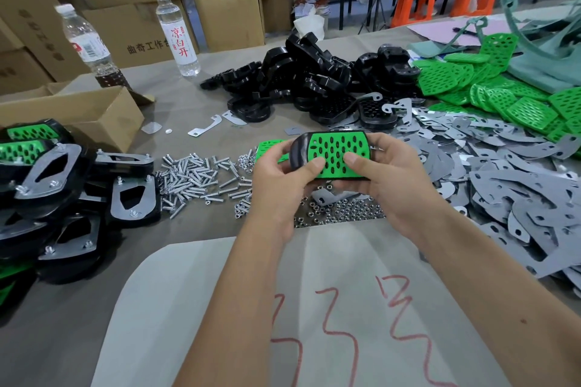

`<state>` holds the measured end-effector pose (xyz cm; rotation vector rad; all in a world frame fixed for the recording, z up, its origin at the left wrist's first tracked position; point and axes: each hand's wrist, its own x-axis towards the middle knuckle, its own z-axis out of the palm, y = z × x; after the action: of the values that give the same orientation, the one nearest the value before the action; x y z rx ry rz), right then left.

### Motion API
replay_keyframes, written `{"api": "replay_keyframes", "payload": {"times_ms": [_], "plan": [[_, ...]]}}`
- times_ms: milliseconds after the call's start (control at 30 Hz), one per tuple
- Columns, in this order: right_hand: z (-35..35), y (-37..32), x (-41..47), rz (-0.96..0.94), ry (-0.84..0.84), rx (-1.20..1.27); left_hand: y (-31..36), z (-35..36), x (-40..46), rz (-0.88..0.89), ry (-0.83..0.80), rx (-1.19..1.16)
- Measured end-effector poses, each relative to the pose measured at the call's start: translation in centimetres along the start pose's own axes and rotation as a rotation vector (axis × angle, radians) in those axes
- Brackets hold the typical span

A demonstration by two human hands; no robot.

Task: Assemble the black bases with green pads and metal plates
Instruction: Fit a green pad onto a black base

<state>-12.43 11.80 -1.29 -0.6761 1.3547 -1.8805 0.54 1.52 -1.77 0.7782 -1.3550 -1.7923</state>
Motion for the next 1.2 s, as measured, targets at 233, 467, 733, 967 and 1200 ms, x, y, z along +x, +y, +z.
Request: {"api": "replay_keyframes", "payload": {"times_ms": [233, 467, 733, 967, 1200], "plan": [[0.0, 0.1, 0.2, -0.025, -0.067, -0.003, 0.4, 0.3, 0.0, 0.083, 0.085, -0.110], [0.2, 0.4, 0.0, 0.018, -0.286, -0.090, 0.7, -0.2, 0.1, 0.085, 0.073, -0.092], [0.4, 0.5, -0.1, 0.057, -0.046, -0.059, 0.0, 0.8, -0.3, 0.092, -0.037, 0.038], [0.4, 0.6, -0.2, 0.072, -0.086, 0.038, 0.2, 0.9, -0.1, 0.021, 0.086, 0.006], [-0.3, 0.7, -0.2, 0.063, -0.172, 0.090, 0.6, 1.3, -0.3, -0.082, 0.114, -0.098]]}}
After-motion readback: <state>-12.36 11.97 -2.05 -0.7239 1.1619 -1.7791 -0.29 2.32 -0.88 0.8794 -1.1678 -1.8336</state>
